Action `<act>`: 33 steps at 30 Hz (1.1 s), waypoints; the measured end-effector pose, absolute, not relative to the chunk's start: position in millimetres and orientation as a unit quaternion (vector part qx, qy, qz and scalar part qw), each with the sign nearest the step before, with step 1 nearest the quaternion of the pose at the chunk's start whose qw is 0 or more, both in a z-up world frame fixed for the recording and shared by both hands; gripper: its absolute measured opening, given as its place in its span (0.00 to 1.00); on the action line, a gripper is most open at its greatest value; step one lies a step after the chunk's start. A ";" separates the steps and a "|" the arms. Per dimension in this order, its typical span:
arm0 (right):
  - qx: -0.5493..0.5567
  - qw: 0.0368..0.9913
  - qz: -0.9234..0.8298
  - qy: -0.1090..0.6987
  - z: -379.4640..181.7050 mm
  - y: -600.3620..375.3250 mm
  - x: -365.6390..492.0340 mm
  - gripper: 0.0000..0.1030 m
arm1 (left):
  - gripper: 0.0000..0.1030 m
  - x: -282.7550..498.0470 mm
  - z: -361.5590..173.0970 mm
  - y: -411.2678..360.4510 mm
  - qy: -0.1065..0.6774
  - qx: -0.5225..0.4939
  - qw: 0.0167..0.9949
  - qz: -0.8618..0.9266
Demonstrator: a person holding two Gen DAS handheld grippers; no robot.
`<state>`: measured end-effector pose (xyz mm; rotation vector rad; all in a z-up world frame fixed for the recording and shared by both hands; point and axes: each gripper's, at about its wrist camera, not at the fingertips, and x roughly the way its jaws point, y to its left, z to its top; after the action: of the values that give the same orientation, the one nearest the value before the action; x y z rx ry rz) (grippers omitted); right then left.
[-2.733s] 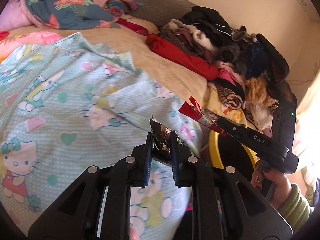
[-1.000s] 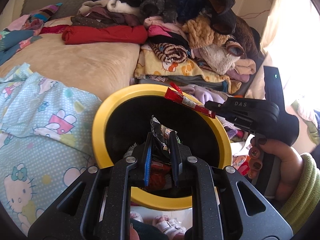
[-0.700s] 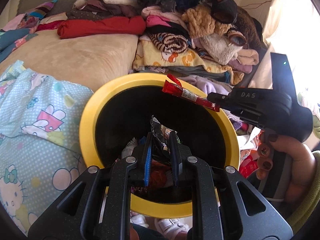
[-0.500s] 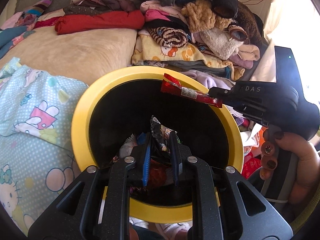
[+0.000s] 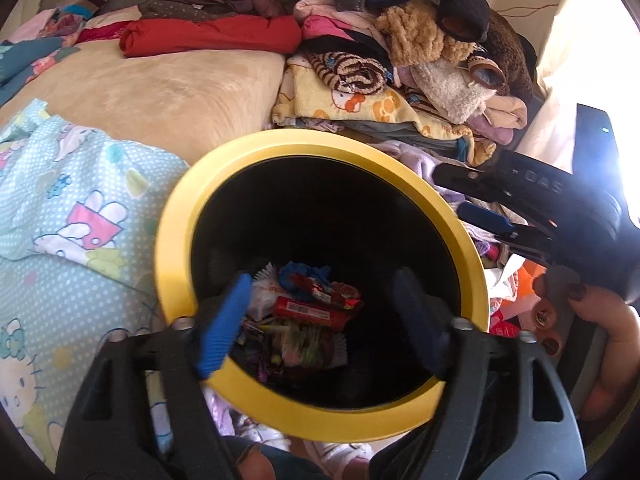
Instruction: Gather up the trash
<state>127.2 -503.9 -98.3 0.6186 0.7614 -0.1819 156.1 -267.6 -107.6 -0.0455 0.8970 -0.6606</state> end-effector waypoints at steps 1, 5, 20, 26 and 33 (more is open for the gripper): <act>0.288 0.881 -0.092 0.365 -94.7 -500.8 124.8 0.70 | 0.67 156.0 -106.2 -264.4 0.425 -0.024 0.850 -0.310; 0.265 0.886 -0.098 0.367 -86.5 -489.5 110.8 0.78 | 0.88 156.6 -100.3 -252.9 0.422 -0.032 0.856 -0.296; 0.165 0.928 -0.088 0.323 -49.0 -430.8 74.2 0.94 | 0.89 141.3 -67.3 -184.5 0.381 -0.042 0.892 -0.240; 0.125 0.943 -0.061 0.301 -41.0 -399.0 57.3 0.94 | 0.89 129.1 -55.3 -156.0 0.358 -0.048 0.907 -0.214; 0.100 0.959 -0.033 0.263 -32.8 -369.7 37.2 0.94 | 0.89 109.9 -48.8 -123.7 0.329 -0.049 0.926 -0.177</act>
<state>37.2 -369.7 -32.8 0.2032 0.5333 -0.0676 109.9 -123.7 -48.8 -0.0995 0.6749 -0.3632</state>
